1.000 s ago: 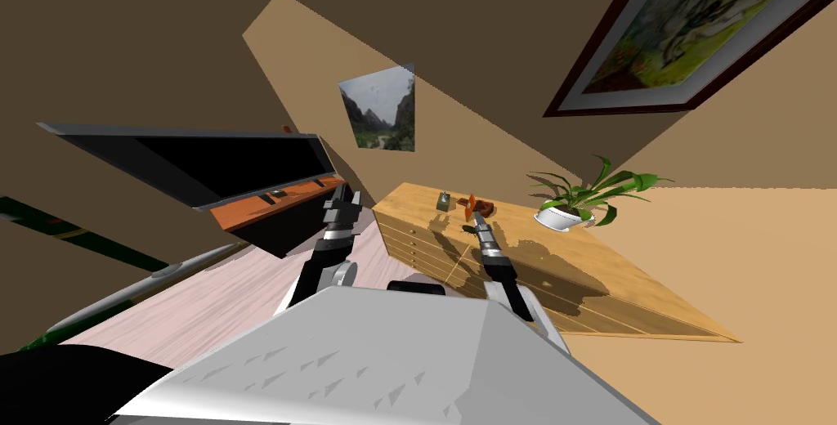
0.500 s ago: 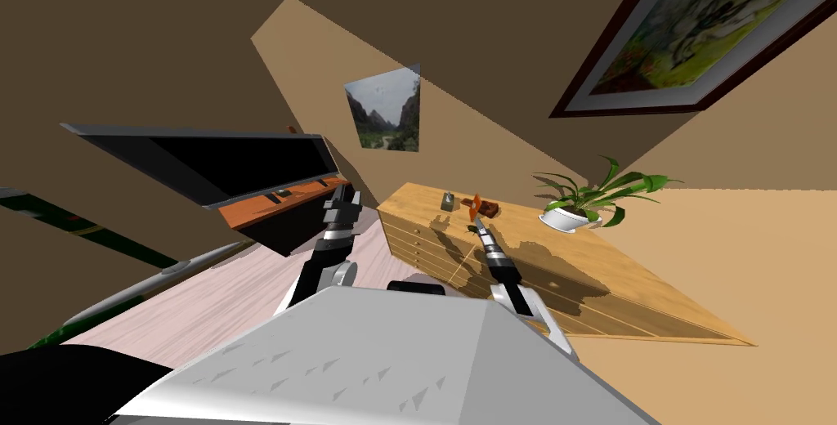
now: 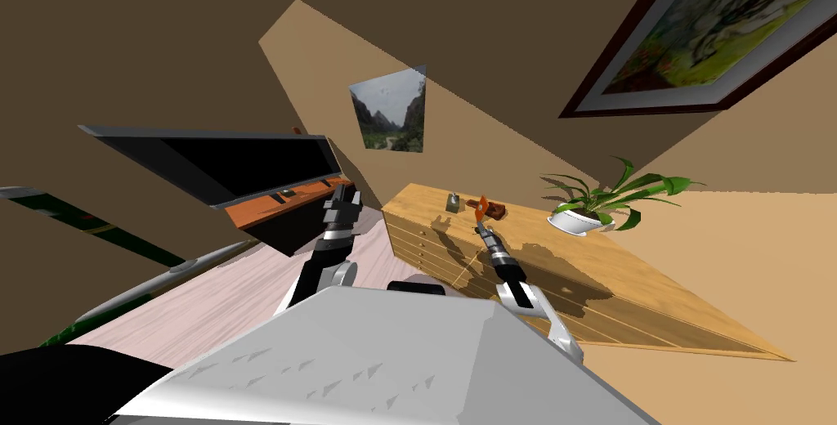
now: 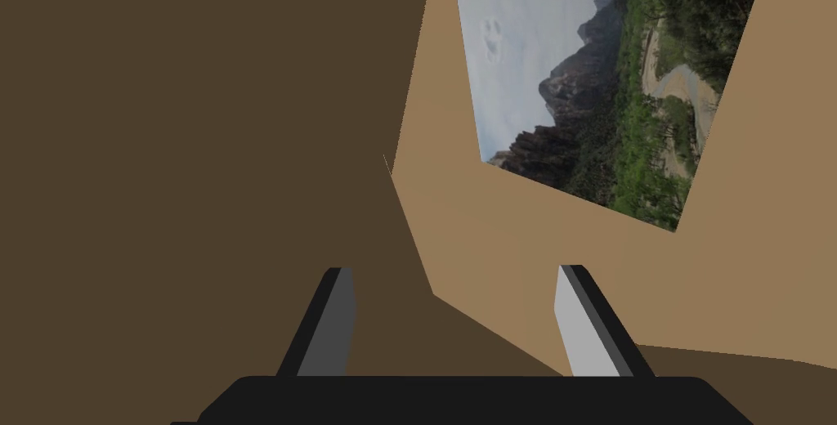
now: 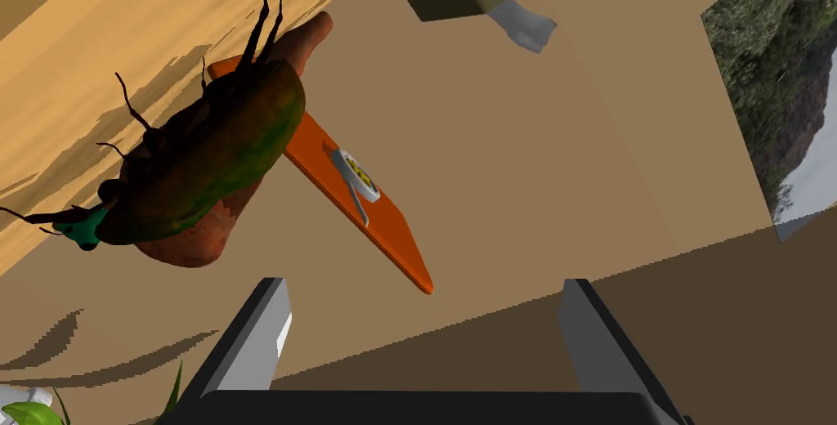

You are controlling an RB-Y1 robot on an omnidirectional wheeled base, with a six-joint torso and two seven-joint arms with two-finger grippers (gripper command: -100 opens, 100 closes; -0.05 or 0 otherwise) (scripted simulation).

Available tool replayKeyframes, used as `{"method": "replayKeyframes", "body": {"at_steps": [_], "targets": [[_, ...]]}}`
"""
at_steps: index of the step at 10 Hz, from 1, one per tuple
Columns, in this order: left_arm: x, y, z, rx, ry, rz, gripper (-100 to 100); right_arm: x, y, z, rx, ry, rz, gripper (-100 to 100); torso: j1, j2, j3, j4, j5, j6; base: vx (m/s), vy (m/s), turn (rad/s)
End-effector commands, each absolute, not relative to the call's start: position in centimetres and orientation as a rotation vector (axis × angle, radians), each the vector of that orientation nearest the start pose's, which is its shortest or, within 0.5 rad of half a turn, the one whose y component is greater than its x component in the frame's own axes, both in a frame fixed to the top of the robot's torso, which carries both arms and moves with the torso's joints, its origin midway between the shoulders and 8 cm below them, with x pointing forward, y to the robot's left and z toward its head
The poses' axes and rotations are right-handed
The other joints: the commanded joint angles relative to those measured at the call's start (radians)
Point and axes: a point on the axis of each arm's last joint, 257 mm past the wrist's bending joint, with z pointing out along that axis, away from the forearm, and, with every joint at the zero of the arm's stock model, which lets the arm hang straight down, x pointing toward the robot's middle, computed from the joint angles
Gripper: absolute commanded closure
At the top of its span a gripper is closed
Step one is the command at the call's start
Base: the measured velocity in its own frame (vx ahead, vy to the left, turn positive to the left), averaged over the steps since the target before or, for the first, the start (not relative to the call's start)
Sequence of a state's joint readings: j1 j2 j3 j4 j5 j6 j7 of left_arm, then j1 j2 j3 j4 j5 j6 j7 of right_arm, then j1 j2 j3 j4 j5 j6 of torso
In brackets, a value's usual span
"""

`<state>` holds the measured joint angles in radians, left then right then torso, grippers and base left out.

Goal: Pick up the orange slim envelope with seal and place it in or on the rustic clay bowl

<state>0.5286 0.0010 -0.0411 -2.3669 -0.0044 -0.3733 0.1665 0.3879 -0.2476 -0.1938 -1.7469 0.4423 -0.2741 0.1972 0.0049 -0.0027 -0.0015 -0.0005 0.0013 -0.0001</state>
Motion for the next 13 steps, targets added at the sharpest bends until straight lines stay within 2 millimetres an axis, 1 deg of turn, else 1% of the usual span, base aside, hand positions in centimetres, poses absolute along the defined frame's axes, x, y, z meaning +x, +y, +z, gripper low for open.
{"method": "replayKeyframes", "body": {"at_steps": [1,3,6,10,13], "targets": [[34.7,26.9,2.9,-0.782,0.611,-1.468,0,41.5,-40.7,-23.7,0.493,1.472,0.338,-100,0.000,0.000,0.000,0.000,0.000,0.000,0.047,0.073,0.018],[34.7,26.9,2.9,-0.782,0.611,-1.468,0,41.7,-42.9,-24.6,0.455,1.511,0.243,-100,-0.001,-0.001,-0.001,0.000,0.000,0.000,0.059,0.065,0.021],[34.7,26.9,2.9,-0.782,0.611,-1.468,0,41.9,-46.3,-25.2,0.395,1.558,0.107,-100,-0.001,-0.002,-0.001,0.000,0.000,0.000,0.064,0.064,0.019],[34.7,26.9,2.9,-0.782,0.611,-1.468,0,42.1,-50.6,-25.1,0.321,1.599,-0.054,-100,-0.002,-0.002,-0.001,0.000,0.000,0.000,0.064,0.056,0.019],[34.7,26.9,2.9,-0.782,0.611,-1.468,0,42.2,-53.3,-24.7,0.274,1.619,-0.153,-100,-0.003,-0.001,0.000,0.000,0.000,0.000,0.049,0.041,0.016]]}}
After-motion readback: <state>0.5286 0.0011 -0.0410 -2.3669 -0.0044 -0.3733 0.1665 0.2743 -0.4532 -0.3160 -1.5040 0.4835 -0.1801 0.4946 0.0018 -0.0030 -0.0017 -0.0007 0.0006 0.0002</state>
